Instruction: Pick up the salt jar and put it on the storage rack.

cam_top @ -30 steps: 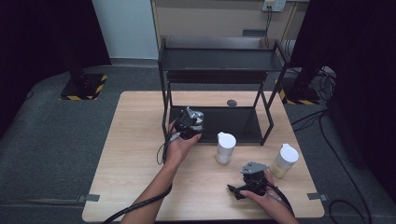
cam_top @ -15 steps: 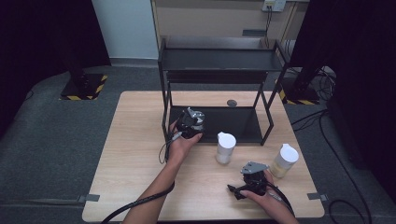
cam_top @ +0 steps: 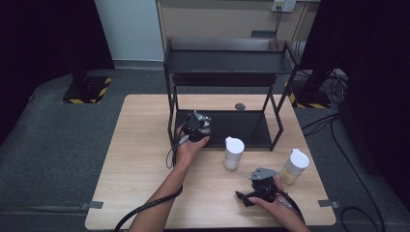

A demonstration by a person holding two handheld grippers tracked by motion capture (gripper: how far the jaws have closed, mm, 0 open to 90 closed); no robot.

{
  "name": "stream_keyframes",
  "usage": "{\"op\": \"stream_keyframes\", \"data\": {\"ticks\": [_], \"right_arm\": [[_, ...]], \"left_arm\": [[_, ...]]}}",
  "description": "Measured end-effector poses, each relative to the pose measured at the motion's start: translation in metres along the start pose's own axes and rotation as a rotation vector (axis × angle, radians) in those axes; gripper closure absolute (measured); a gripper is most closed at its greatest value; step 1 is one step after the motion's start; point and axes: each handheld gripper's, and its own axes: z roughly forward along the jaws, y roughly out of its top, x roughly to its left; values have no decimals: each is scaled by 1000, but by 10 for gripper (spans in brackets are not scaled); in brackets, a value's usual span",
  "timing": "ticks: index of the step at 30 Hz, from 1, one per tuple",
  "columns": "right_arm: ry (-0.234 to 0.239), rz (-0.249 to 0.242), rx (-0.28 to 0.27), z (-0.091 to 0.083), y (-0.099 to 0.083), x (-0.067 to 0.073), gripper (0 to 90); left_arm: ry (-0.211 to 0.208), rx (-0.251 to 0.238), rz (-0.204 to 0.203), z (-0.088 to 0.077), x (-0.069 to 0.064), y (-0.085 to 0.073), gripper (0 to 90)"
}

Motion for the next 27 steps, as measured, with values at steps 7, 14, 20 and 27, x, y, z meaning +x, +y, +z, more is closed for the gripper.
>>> {"op": "stream_keyframes", "data": {"ticks": [7, 14, 20, 27], "right_arm": [[1, -2, 0, 0, 0, 0, 9], [3, -3, 0, 0, 0, -1, 9], [3, -3, 0, 0, 0, -1, 9], [3, -4, 0, 0, 0, -1, 9]], "left_arm": [[-1, 13, -11, 5, 2, -3, 300], [-4, 11, -24, 6, 3, -3, 300], [-3, 10, -23, 6, 3, -4, 299], [-3, 5, -19, 6, 3, -5, 298]]}}
